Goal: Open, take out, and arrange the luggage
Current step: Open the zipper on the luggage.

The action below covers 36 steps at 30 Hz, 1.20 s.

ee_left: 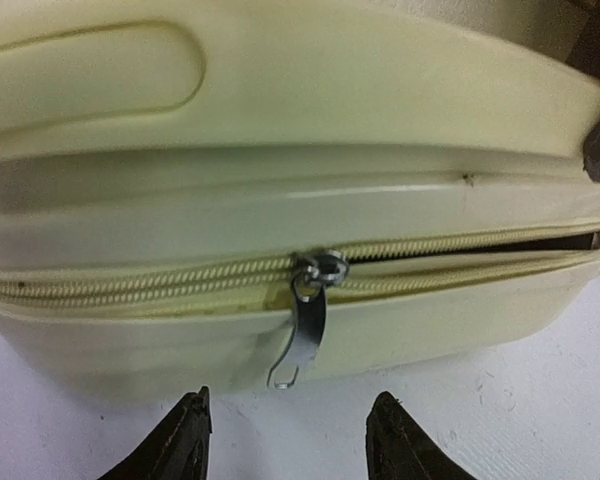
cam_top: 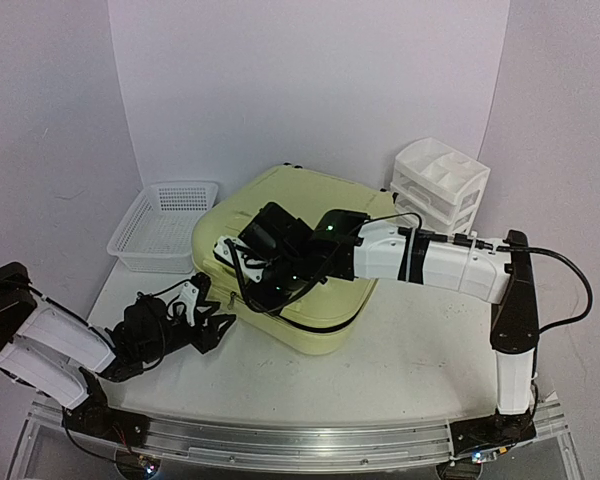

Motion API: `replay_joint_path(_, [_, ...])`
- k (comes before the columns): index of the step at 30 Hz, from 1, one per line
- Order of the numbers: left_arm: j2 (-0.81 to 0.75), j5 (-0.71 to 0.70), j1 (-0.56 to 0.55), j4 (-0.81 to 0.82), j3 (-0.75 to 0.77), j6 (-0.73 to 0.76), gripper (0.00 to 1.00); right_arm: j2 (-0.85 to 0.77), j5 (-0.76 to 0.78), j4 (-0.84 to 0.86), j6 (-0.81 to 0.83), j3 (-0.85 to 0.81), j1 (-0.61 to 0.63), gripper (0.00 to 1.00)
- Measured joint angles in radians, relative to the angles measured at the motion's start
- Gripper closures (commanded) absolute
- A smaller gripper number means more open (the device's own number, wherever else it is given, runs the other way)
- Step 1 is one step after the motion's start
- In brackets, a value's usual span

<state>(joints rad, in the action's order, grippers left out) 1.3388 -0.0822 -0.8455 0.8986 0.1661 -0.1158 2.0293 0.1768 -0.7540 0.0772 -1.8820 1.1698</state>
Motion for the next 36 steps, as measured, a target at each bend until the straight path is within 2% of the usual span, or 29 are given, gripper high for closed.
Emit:
replay_joint_path(6, [0.120,-0.003,0.000,0.123,0.039,0.052,0.47,0.000,-0.003,0.000,-0.002,0.000,0.000,1.00])
replay_joint_path(15, [0.177,-0.018,-0.005,0.157,0.062,0.097,0.58,0.000,-0.005,0.000,-0.011,0.001,-0.002,1.00])
replay_joint_path(17, [0.184,-0.020,-0.005,0.157,0.071,0.113,0.64,0.000,-0.006,0.002,-0.013,0.006,-0.003,1.00])
replay_joint_path(20, [0.187,-0.028,-0.005,0.154,0.082,0.129,0.79,0.000,-0.007,0.003,-0.016,0.011,-0.004,1.00])
replay_joint_path(23, [0.187,-0.039,-0.003,0.147,0.085,0.147,1.00,-0.002,-0.008,0.003,-0.018,0.013,-0.004,1.00])
replay_joint_path(31, [0.160,-0.042,-0.007,0.085,0.095,0.148,1.00,-0.010,-0.002,0.029,-0.021,0.044,-0.004,1.00])
replay_joint_path(33, [0.128,-0.043,-0.007,0.034,0.096,0.143,1.00,-0.013,0.003,0.036,-0.021,0.053,-0.004,1.00])
replay_joint_path(36, [0.055,-0.052,-0.005,-0.127,0.126,0.114,1.00,-0.023,0.008,0.048,-0.022,0.076,-0.002,1.00])
